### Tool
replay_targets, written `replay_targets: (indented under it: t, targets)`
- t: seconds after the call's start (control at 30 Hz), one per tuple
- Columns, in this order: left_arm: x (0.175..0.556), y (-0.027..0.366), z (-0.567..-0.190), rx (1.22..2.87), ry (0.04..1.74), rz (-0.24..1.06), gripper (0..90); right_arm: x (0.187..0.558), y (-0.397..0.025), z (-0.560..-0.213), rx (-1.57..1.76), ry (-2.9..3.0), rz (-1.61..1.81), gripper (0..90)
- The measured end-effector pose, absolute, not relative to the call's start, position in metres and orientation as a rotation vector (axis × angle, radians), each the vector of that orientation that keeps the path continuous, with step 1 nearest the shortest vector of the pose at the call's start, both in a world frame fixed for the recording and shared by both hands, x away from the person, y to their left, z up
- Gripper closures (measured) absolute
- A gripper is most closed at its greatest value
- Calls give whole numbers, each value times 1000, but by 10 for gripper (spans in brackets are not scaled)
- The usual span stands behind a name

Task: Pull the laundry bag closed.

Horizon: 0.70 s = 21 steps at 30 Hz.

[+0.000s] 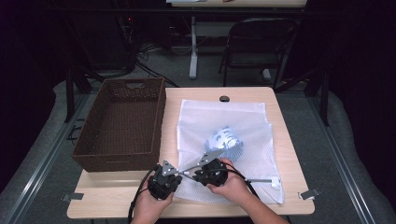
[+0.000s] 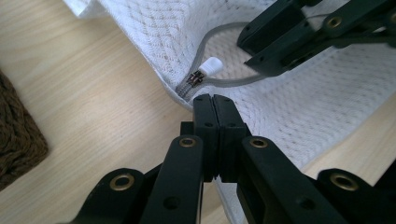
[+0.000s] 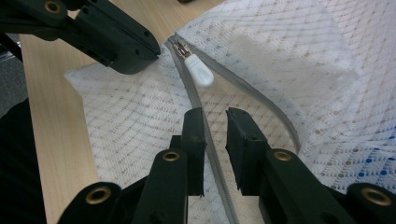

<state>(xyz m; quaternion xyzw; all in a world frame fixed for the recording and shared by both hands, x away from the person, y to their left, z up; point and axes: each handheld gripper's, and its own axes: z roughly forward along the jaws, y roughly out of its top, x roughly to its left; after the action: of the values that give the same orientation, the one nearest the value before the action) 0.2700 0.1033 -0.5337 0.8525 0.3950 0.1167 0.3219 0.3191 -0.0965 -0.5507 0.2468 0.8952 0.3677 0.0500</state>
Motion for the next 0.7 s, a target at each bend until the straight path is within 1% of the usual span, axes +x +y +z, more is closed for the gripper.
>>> replay_targets:
  t: [0.37, 0.7]
  targets:
    - [266, 96, -529, 2241, 985, 292, 898, 318, -91, -553, 727, 2736, 1097, 795]
    - [265, 93, -531, 2267, 957, 298, 898, 321, -92, -553, 679, 2748, 1151, 794]
